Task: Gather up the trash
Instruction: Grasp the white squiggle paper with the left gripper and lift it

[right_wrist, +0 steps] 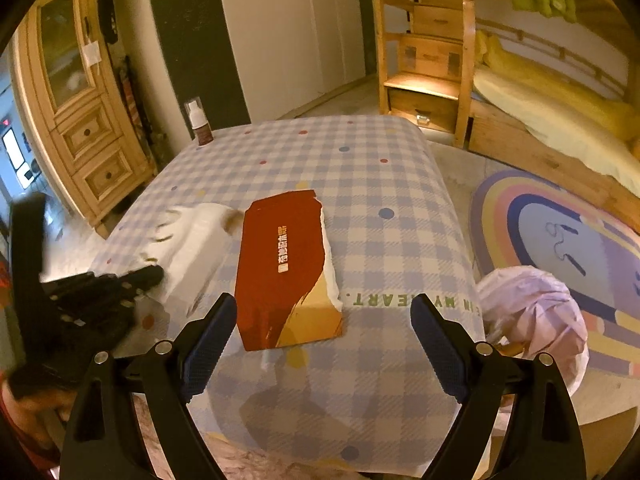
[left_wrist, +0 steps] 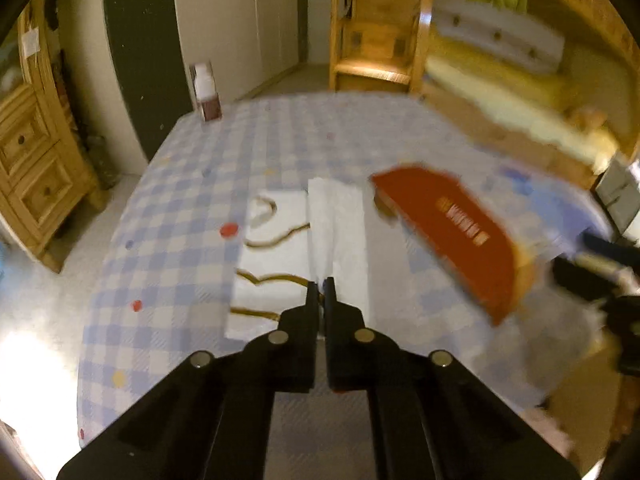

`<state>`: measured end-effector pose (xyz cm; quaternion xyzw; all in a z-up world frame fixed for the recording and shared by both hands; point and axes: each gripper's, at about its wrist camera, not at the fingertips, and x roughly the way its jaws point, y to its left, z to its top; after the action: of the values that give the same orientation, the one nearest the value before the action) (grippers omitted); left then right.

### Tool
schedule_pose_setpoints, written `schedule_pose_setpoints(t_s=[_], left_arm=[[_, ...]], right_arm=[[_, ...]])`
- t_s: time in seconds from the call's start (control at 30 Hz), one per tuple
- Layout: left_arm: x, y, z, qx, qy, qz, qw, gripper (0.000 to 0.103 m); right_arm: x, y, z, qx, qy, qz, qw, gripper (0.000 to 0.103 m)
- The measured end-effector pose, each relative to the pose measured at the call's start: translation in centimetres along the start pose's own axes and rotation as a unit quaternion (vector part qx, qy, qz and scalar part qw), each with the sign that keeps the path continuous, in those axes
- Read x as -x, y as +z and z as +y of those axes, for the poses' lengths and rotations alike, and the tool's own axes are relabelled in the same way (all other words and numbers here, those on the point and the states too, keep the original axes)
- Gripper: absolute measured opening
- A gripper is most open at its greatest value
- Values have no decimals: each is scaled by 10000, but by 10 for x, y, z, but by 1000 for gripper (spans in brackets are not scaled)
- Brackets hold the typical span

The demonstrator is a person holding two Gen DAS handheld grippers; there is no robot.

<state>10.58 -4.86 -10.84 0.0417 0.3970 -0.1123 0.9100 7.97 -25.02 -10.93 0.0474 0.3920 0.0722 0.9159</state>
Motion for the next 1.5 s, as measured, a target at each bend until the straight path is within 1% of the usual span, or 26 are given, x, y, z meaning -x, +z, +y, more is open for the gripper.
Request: schedule_pose_setpoints(t_s=[0.1,0.17,0.2,0.27,0.3,0.47,0.53,0.57,0.6,0.67,0.73,0.77,0.83,0.9,1.0,1.07,1.13,1.17,1.23,1.27,1.3,1.33,1.37,1.4,1.43,1.5], left_arm=[[30,7,9,36,-119,-332,9994,1],[46,12,16,128,-148,-503,9985,1],[55,15,20,183,-161,-607,9979,1],[66,19,24,239,-138,-730,9970,1],[70,21,27,264,-102,-754,9968,1],[68,23,31,350,-52,-751,9966,1],[61,20,32,406,-63,-669,9969,1],[58,20,32,421,-53,-640,9970,1],[55,19,33,433,-43,-602,9972,1],[52,16,36,461,-38,-554,9974,1],[50,13,40,477,-26,-520,9975,1],[49,12,42,487,-13,-504,9975,1],[49,9,43,497,-3,-486,9976,1],[50,7,43,483,-24,-463,9978,1],[46,5,37,373,-77,-331,9987,1],[42,1,29,266,-102,-231,9993,1],[35,-5,17,133,-203,-124,9996,1],[32,-8,10,64,-221,-101,9997,1],[22,-12,-7,-149,-289,-15,9995,1],[18,-14,-12,-205,-326,19,9993,1],[11,-16,-18,-287,-323,84,9990,1],[4,-17,-23,-357,-311,155,9988,1],[-1,-18,-26,-389,-306,220,9985,1],[-7,-19,-27,-407,-301,301,9983,1],[-9,-20,-28,-431,-277,285,9983,1],[-10,-20,-31,-537,-227,269,9979,1]], right_arm=[[-5,0,-1,6,29,41,10000,88],[-10,1,1,16,62,78,9999,86],[-13,1,2,37,72,110,9999,77],[-19,1,4,61,79,161,9998,67],[-23,2,5,93,66,215,9997,64],[-42,2,4,107,29,375,9992,66],[-47,0,9,217,40,355,9991,73],[-48,0,13,337,10,343,9988,73],[-50,-1,17,443,-69,338,9984,73],[-51,-2,21,566,-118,326,9978,68],[-48,-1,25,557,-71,329,9979,43],[-45,0,24,462,57,329,9984,37],[-36,3,22,348,204,238,9989,14],[-24,9,23,261,464,114,9985,2],[-11,15,28,310,593,-10,9978,2],[-10,17,32,373,506,-17,9980,2],[-14,15,32,358,445,39,9984,6],[-17,12,31,340,451,92,9984,7],[-19,12,29,326,416,156,9985,19],[-22,10,27,316,418,192,9984,22],[-24,9,25,277,462,233,9983,27],[-25,9,23,239,506,247,9981,34],[-26,9,20,203,547,253,9980,38],[-28,9,18,222,516,258,9981,46],[-31,8,17,229,474,264,9983,52],[-35,8,13,182,419,286,9985,54]])
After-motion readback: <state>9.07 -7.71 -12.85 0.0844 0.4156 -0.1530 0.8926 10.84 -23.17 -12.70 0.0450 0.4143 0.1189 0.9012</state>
